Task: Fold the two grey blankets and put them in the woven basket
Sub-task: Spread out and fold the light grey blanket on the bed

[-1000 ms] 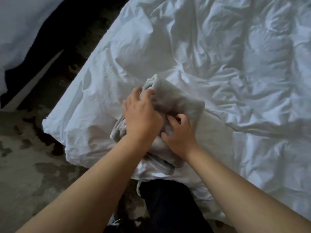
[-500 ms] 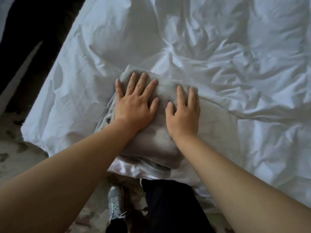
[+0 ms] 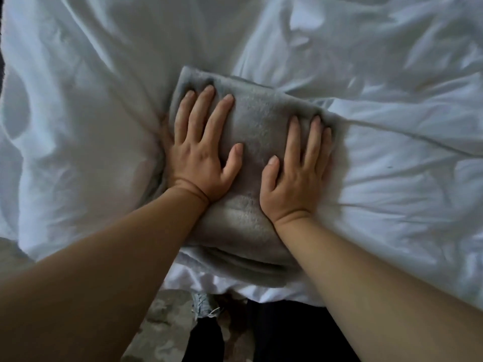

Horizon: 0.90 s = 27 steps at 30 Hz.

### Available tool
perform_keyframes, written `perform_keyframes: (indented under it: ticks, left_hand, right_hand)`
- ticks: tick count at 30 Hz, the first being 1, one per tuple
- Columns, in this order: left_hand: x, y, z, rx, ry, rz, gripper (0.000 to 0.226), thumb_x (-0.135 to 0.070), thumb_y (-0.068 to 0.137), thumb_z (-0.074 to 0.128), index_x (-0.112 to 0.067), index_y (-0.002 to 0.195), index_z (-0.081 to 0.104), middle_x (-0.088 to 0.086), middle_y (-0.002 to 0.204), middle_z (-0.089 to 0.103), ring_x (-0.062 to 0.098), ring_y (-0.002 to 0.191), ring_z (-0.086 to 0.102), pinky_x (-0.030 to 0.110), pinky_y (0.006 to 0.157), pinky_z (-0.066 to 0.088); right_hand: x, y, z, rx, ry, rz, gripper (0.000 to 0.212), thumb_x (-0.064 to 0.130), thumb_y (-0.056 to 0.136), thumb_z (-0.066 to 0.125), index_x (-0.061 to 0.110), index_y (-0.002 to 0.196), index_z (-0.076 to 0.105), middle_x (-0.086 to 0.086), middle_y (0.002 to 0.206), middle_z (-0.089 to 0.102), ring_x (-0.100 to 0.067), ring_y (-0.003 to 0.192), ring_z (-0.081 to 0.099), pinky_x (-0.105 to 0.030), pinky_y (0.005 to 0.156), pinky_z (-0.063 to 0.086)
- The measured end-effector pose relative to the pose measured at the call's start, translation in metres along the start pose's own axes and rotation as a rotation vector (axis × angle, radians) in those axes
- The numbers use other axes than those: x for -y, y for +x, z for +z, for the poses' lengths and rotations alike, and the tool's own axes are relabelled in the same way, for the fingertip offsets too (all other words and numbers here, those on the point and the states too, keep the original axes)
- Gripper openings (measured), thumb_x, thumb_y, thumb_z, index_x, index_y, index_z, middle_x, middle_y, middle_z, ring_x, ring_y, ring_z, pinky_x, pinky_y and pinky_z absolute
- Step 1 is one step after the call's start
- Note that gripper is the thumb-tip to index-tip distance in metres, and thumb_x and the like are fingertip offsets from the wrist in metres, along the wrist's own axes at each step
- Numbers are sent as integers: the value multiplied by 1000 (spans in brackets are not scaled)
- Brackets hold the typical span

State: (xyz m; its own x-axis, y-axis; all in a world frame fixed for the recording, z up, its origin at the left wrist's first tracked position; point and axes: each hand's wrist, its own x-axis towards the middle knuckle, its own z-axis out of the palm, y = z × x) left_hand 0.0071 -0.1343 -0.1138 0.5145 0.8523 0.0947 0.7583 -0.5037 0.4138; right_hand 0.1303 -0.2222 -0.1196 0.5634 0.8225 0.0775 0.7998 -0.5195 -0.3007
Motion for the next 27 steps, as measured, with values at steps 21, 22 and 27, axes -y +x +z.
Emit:
perform_keyframes:
  ticks: [21, 22, 27]
  left_hand:
    - [-5, 12, 7, 146, 72, -103, 72, -53, 83, 27, -17, 145, 39, 5, 152, 36, 27, 143, 25, 54, 111, 23]
    - [-9, 14, -3, 195, 61, -130, 73, -54, 83, 25, -19, 146, 35, 4, 154, 31, 25, 145, 20, 52, 113, 21]
    - [-36, 18, -54, 316, 157, -118, 64, -49, 94, 32, -29, 152, 14, -1, 161, 6, 17, 148, -1, 53, 116, -4]
  right_hand:
    - [-6, 8, 10, -37, 14, 5, 62, 40, 86, 32, 9, 136, 52, -22, 142, 46, -43, 130, 43, -51, 107, 31]
    - [-2, 9, -2, 9, 16, 25, 62, 41, 86, 31, 11, 137, 51, -21, 144, 44, -42, 132, 41, -51, 108, 31]
    - [8, 3, -56, 218, 14, 110, 66, 50, 92, 27, 24, 152, 22, -18, 159, 13, -36, 145, 17, -47, 117, 16]
